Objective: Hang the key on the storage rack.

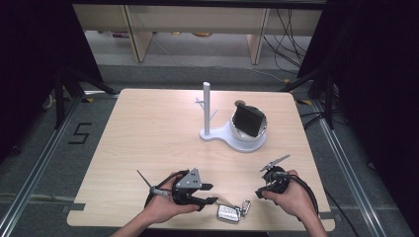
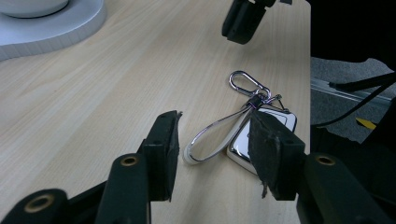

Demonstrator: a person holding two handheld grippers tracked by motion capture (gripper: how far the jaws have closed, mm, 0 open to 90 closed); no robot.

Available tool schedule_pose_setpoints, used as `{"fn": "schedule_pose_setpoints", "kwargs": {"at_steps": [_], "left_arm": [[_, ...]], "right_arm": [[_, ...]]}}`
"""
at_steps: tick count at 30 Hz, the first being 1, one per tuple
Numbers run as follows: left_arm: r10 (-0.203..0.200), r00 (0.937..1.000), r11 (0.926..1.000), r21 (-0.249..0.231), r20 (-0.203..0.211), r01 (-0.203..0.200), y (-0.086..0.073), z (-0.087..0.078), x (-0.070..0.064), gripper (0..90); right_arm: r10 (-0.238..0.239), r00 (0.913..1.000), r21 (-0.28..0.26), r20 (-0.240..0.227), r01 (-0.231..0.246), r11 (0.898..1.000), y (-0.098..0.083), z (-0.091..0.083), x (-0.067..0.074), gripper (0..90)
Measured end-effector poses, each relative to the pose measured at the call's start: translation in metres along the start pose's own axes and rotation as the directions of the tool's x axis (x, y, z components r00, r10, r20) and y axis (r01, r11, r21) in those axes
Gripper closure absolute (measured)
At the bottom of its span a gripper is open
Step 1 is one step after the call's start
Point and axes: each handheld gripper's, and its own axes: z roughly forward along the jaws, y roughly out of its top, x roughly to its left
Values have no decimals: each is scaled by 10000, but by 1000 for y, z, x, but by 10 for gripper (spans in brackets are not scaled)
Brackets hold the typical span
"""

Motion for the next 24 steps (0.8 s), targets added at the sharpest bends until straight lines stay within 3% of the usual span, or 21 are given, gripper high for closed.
{"fn": "schedule_pose_setpoints", "kwargs": {"at_steps": [1, 2, 8, 9, 11, 14, 16, 17, 24], "left_arm": [[-20, 9999, 10000, -49, -141, 19, 0, 1, -1, 546], [11, 10000, 10000, 50, 21, -11, -1, 1, 1, 564], [-32, 9994, 9990, 442, -359, 48, -2, 2, 7, 770], [-210, 9993, 9991, 356, -303, 221, -3, 4, 8, 803], [-285, 9983, 9983, 492, -505, 310, -5, 9, 11, 838], [-505, 9973, 9974, 481, -530, 531, -7, 17, 13, 847], [-393, 9971, 9966, 699, -655, 439, -7, 21, 16, 847], [-505, 9969, 9970, 550, -606, 539, -7, 24, 16, 847], [-414, 9970, 9949, 889, -655, 471, -8, 30, 21, 841]], "right_arm": [[307, 9995, 188, -27, -306, 9994, -2, 0, 4, 863], [208, 9998, 278, -76, -206, 9994, -3, 1, 5, 881], [250, 9990, 1064, -369, -210, 9941, -11, 9, 19, 900], [86, 9984, 1195, -551, -20, 9928, -12, 11, 22, 900], [262, 9969, 1422, -736, -155, 9897, -13, 13, 29, 900], [346, 9949, 1716, -948, -179, 9850, -13, 17, 37, 900], [37, 9930, 1793, -1184, 177, 9836, -13, 20, 38, 900], [122, 9930, 1817, -1172, 94, 9833, -13, 21, 39, 900], [-118, 9914, 2098, -1304, 392, 9770, -14, 25, 43, 900]]}}
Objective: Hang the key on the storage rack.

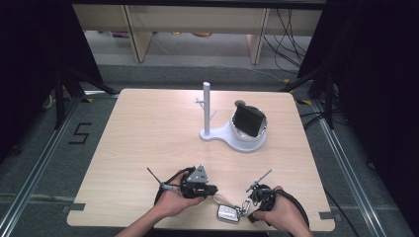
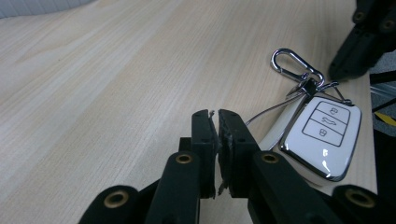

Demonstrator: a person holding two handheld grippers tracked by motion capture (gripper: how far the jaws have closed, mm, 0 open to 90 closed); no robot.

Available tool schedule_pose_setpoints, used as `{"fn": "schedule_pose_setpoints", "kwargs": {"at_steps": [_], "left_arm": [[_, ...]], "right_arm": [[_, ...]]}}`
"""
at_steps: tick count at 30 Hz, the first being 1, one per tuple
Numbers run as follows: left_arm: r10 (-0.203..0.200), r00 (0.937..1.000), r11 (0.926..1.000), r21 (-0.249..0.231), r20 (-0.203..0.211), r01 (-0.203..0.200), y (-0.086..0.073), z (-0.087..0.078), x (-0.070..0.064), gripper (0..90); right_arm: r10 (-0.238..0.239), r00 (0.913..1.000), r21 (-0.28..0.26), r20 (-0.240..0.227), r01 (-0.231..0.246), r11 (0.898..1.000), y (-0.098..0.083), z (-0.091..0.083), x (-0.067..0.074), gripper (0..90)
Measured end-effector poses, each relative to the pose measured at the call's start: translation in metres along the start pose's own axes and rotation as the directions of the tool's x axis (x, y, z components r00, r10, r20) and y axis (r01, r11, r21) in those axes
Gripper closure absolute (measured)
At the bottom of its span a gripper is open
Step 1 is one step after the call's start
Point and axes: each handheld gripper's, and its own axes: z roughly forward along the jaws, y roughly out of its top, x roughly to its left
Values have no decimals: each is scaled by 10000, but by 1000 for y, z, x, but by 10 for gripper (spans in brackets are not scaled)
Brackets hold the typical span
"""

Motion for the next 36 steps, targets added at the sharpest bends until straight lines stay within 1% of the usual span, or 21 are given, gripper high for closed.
{"fn": "schedule_pose_setpoints", "kwargs": {"at_steps": [1, 2, 3, 4, 5, 6, 7, 8, 9, 12, 14, 17, 18, 19, 23, 24, 26, 28, 29, 35, 36], "left_arm": [[-141, 9999, 9999, -89, 52, 141, -1, 2, 0, 841], [-33, 10000, 10000, 44, 16, 33, -1, 2, 2, 841], [-201, 9998, 9997, -105, 59, 201, -2, 4, 1, 841], [-71, 10000, 9999, 87, 27, 71, -2, 3, 2, 841], [-276, 9996, 9996, 12, 113, 275, -3, 5, 1, 841], [-204, 9997, 9998, 70, 122, 203, -3, 6, 2, 841], [-190, 9997, 9998, 117, 162, 188, -3, 7, 2, 842], [-248, 9995, 9996, 115, 204, 246, -4, 7, 2, 842], [-229, 9994, 9996, 191, 254, 224, -5, 8, 2, 841], [-446, 9976, 9987, 252, 526, 433, -6, 9, 3, 837], [-458, 9970, 9984, 346, 625, 437, -6, 9, 3, 835], [-375, 9966, 9983, 471, 729, 341, -6, 8, 2, 833], [-432, 9961, 9982, 448, 775, 398, -7, 8, 1, 833], [-454, 9957, 9981, 452, 809, 418, -7, 8, 0, 832], [-361, 9957, 9978, 583, 848, 312, -7, 7, -1, 829], [-479, 9944, 9977, 518, 942, 431, -7, 7, -3, 829], [-413, 9940, 9978, 551, 1014, 359, -7, 6, -4, 827], [-435, 9934, 9980, 499, 1062, 383, -7, 6, -6, 827], [-339, 9921, 9983, 504, 1211, 279, -7, 6, -6, 825], [-403, 9906, 9983, 474, 1304, 343, -6, 8, -14, 813], [-452, 9885, 9983, 423, 1445, 395, -7, 10, -15, 811]], "right_arm": [[16, 10000, 76, -76, -15, 10000, 0, 0, 2, 900], [-64, 9998, 101, -193, 66, 9999, -1, 0, 4, 900], [203, 9997, 197, -109, -201, 9996, -1, 1, 8, 900], [153, 9997, 161, -192, -150, 9998, 0, 2, 9, 900], [137, 9995, 227, -276, -131, 9997, 0, 2, 11, 900], [89, 9995, 75, -306, -87, 9999, 2, 4, 12, 900], [76, 9994, 182, -343, -70, 9998, 2, 4, 13, 900], [300, 9991, 237, -308, -293, 9993, 3, 5, 14, 900], [83, 9997, 179, -236, -78, 9998, 4, 6, 12, 900], [-26, 9993, 87, -375, 29, 10000, 7, 6, 12, 900], [130, 9993, -97, -345, -134, 9999, 8, 6, 12, 900], [78, 9996, -180, -283, -83, 9998, 12, 5, 8, 900], [393, 9991, -131, -169, -395, 9991, 14, 5, 8, 900], [56, 9998, -306, -207, -62, 9995, 15, 6, 5, 900], [297, 9995, -453, -80, -300, 9985, 25, 3, -2, 900], [265, 9996, -499, -8, -265, 9984, 27, 3, -4, 900], [361, 9990, -594, 265, -345, 9976, 33, 4, -7, 900], [323, 9992, -730, 247, -305, 9969, 40, 3, -11, 900], [407, 9987, -845, 307, -380, 9957, 42, 3, -12, 900], [833, 9954, -1152, 476, -774, 9903, 59, 2, -20, 900], [646, 9964, -1381, 541, -567, 9888, 60, 2, -22, 900]]}}
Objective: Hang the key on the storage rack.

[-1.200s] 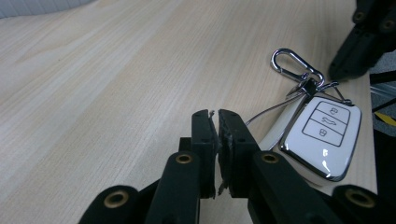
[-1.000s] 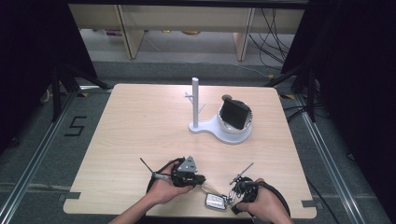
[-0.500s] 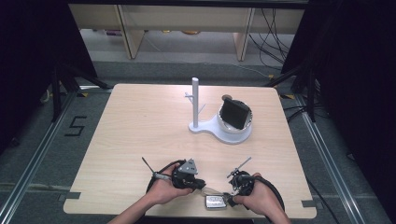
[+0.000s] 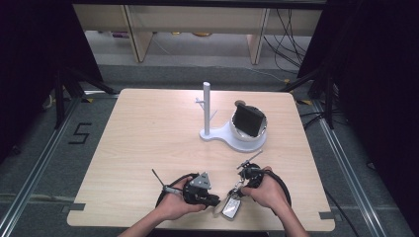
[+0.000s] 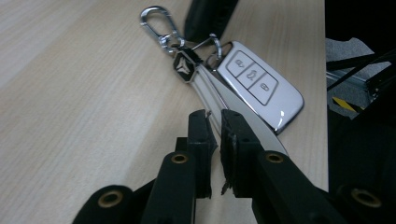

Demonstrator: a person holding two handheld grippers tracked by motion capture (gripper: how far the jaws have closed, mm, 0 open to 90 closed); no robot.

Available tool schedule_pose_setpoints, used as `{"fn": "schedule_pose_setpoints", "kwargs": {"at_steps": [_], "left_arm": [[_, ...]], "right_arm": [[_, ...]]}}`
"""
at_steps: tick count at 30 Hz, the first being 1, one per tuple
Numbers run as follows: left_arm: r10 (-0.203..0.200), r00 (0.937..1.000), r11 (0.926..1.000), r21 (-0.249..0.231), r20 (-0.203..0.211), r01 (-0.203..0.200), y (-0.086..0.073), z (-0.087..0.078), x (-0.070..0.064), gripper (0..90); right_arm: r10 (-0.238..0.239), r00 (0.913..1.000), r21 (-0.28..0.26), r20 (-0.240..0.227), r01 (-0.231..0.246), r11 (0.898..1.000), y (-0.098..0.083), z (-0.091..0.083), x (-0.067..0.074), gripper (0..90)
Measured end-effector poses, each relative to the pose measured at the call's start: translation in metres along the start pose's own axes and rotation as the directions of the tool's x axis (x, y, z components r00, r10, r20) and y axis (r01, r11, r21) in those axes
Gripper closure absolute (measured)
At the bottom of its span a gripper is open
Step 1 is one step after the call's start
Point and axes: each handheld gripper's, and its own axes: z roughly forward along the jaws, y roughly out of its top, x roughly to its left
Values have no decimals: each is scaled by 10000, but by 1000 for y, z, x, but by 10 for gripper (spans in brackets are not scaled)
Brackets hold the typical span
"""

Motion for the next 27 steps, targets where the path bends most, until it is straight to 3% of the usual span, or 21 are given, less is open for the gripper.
{"fn": "schedule_pose_setpoints", "kwargs": {"at_steps": [1, 4, 5, 7, 8, 11, 12, 14, 15, 16, 17, 21, 27], "left_arm": [[99, 9999, 9999, 90, -24, -99, 0, 0, 0, 810], [-100, 9999, 9999, -38, 77, 101, 0, 4, -3, 807], [-52, 9999, 10000, -40, 95, 52, 0, 5, -3, 804], [-50, 9999, 10000, -56, 157, 51, 0, 7, -5, 801], [-77, 9998, 9999, -69, 184, 79, 0, 7, -6, 798], [15, 9997, 10000, -97, 242, -13, 0, 8, -7, 792], [45, 9998, 10000, -88, 174, -44, 0, 7, -7, 789], [59, 9999, 9999, -115, 96, -58, -1, 5, -7, 784], [100, 9999, 9999, -122, 83, -99, -1, 4, -6, 782], [109, 9999, 9998, -138, 97, -108, -1, 3, -6, 779], [181, 9998, 9998, -90, 7, -181, -1, 1, -5, 777], [156, 9999, 9998, -143, -38, -157, -1, -1, -3, 773], [-9, 9998, 9997, -247, -195, 4, -2, -6, -1, 771]], "right_arm": [[265, 9996, -134, -43, -266, 9996, 1, 1, 1, 900], [192, 9998, -463, 9, -191, 9987, 5, 3, -2, 858], [638, 9980, -467, -20, -638, 9969, 6, 2, 1, 839], [525, 9986, -659, 43, -521, 9965, 9, 4, 0, 807], [1054, 9944, -702, 26, -1049, 9920, 12, 3, 4, 780], [1281, 9918, -833, 29, -1274, 9884, 17, 5, 6, 726], [1416, 9895, -936, 288, -1383, 9860, 20, 8, 9, 708], [1476, 9880, -657, 449, -1445, 9873, 23, 10, 11, 679], [1808, 9823, -344, 479, -1793, 9832, 26, 10, 15, 657], [1656, 9843, -555, 603, -1623, 9852, 26, 12, 17, 637], [1774, 9823, -428, 594, -1750, 9836, 27, 12, 20, 617], [1437, 9852, -287, 935, -1416, 9895, 30, 15, 31, 567], [1122, 9798, 92, 1656, -1153, 9933, 32, 18, 44, 547]]}}
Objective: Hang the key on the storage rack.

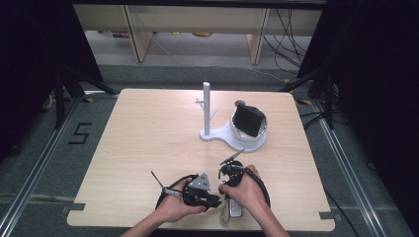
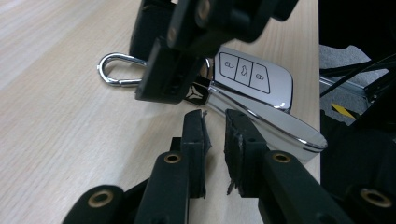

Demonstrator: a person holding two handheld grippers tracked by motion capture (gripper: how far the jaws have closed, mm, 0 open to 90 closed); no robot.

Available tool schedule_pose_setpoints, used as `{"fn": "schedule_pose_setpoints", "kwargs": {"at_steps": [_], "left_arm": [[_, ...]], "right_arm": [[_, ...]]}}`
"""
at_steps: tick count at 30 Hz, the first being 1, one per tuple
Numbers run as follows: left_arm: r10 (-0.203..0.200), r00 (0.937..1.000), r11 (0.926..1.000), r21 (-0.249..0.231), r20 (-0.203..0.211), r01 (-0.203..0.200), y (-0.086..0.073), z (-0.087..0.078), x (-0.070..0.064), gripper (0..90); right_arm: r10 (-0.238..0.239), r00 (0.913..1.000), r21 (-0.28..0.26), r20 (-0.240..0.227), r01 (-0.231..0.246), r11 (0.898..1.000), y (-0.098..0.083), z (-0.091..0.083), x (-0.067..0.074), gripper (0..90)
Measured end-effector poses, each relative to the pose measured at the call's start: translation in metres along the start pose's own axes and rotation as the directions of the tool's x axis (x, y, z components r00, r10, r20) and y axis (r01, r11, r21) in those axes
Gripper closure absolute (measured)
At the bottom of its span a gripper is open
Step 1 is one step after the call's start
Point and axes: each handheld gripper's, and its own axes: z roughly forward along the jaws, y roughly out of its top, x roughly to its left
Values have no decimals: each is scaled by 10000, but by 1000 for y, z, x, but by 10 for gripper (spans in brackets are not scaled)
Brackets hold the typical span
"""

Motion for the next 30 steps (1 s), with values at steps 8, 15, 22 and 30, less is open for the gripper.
{"fn": "schedule_pose_setpoints", "kwargs": {"at_steps": [8, 15, 22, 30], "left_arm": [[-330, 9988, 9987, -411, -372, 315, -9, -26, 8, 766], [-773, 9935, 9943, -799, -834, 707, -26, -52, 19, 764], [-1221, 9871, 9877, -1110, -1039, 1105, -35, -64, 25, 763], [-1453, 9821, 9815, -1423, -1202, 1278, -42, -76, 32, 756]], "right_arm": [[-1146, 9889, -106, 946, 1161, 9932, 1, 2, 11, 676], [-2038, 9772, -505, 590, 2068, 9771, -1, 3, 10, 864], [-1967, 9804, -708, 123, 1971, 9778, -2, 2, 1, 871], [-1987, 9799, -1050, -201, 1956, 9751, -6, 0, -7, 873]]}}
